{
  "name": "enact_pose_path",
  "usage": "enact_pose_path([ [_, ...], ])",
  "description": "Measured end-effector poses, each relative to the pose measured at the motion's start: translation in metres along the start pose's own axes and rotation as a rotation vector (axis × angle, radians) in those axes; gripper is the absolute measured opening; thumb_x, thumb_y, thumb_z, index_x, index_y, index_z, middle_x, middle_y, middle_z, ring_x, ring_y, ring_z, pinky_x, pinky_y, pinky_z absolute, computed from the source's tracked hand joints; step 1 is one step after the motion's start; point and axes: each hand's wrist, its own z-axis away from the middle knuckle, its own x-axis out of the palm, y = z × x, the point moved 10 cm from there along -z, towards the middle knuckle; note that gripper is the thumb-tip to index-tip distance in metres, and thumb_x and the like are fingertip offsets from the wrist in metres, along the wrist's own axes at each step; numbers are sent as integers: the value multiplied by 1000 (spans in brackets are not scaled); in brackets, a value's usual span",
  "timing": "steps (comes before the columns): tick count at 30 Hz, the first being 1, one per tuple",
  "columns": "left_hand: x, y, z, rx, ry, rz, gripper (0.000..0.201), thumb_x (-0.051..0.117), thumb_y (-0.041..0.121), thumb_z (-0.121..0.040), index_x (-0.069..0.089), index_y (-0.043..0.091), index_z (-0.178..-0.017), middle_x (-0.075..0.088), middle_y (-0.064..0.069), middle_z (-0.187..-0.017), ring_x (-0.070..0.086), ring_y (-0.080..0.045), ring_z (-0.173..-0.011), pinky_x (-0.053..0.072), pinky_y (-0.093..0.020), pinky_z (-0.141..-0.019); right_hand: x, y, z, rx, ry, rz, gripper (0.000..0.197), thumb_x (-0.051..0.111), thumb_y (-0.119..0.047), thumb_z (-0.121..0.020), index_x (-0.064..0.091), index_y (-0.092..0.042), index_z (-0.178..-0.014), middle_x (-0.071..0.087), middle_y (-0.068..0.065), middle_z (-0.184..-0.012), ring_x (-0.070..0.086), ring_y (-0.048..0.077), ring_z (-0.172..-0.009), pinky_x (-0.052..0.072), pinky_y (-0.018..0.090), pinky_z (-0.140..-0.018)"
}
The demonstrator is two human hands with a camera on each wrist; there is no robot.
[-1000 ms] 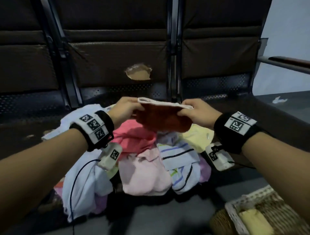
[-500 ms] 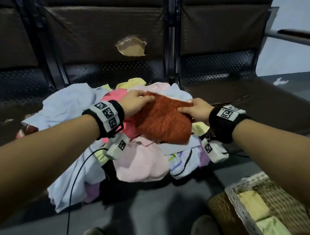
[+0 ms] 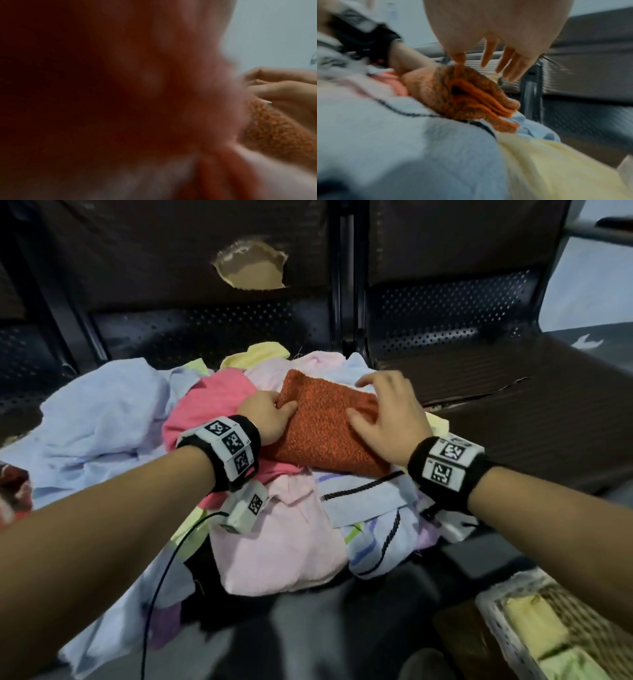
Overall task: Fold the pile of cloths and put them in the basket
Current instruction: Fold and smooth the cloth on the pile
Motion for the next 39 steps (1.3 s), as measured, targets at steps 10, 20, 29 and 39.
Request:
enact_pose_path([
  [10, -7, 36, 76, 474, -214, 0, 82, 78, 30, -73, 43, 20, -147, 43, -8, -153, 43, -21, -138, 34, -30, -114, 36, 14, 44, -62, -387, 40, 64, 68, -35, -87, 47, -21, -146, 58, 5, -141, 55, 25, -127, 42, 31, -103],
  [20, -56, 54, 91, 566, 132, 126, 26, 55, 32, -87, 65, 12, -101, 70, -3, -88, 64, -23, -80, 51, -40, -74, -31, 10, 49, -41, -142, -251, 17, 66, -25, -92, 65, -19, -108, 70, 3, -91, 66, 22, -87, 53, 43, -83],
  [29, -19, 7, 58, 138, 100, -10, 26, 48, 35, -101, 53, 15, -85, 55, -2, -76, 50, -24, -74, 30, -31, -65, 18, 39, 54, 382, -288, -684, 53, 84, -35, -77, 57, -18, -119, 71, 4, -104, 72, 21, -96, 61, 36, -79],
  [39, -8, -7, 54, -89, -91, -326, 87, 20, 90, -79, 58, 13, -70, 61, -7, -73, 56, -24, -66, 39, -32, -61, 29, 46, 31, 326, -277, -54, 67, 74, -45, -81, 43, -20, -135, 56, 12, -124, 59, 31, -108, 47, 35, -87],
])
